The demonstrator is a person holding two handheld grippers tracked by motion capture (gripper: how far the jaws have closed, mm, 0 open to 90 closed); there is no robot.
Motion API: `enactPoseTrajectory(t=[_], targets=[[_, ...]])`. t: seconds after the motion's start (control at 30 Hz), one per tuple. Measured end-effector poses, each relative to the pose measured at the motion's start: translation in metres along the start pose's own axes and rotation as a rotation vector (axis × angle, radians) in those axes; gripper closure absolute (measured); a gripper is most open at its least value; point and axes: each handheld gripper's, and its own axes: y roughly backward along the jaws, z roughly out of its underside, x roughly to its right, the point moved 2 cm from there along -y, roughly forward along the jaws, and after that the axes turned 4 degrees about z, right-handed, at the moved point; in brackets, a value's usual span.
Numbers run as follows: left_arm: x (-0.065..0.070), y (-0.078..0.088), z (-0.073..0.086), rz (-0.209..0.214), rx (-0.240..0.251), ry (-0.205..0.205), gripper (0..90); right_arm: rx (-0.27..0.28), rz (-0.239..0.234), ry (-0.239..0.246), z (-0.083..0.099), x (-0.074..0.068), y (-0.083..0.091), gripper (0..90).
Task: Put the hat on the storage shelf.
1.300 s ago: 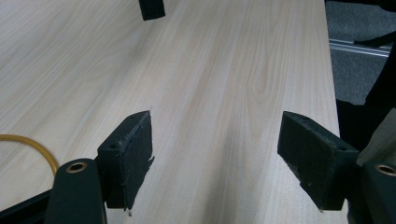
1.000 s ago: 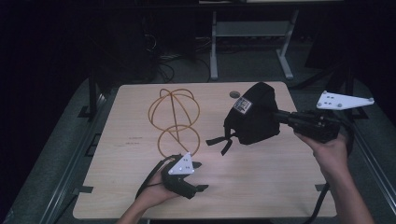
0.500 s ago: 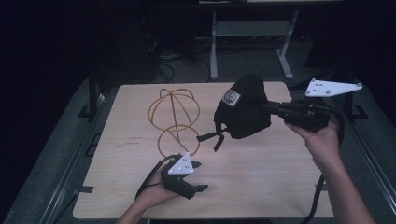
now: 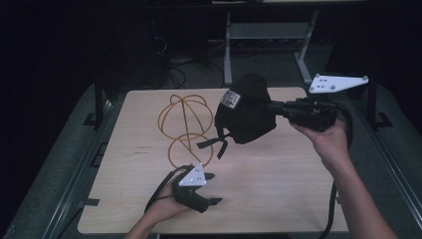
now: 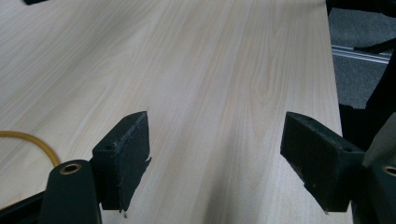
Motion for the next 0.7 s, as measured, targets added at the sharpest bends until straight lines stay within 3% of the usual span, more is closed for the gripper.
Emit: enactPoseTrajectory(t=[0.3,0.33,0.7], targets=[[0.000,0.000,0.000,0.000,0.006,0.009,23.5,-0.002,-0.032,0.034,-0.020,-0.010,-0.016,86.0],[0.002,0.000,0.001,0.008,0.008,0.029,23.5,-0.009,-0.034,0.035,-0.022,-0.011,-0.018,86.0],[-0.001,0.001,0.001,0.009,0.006,0.004,23.5,-0.054,-0.091,0.060,-0.046,-0.022,-0.046,85.9]])
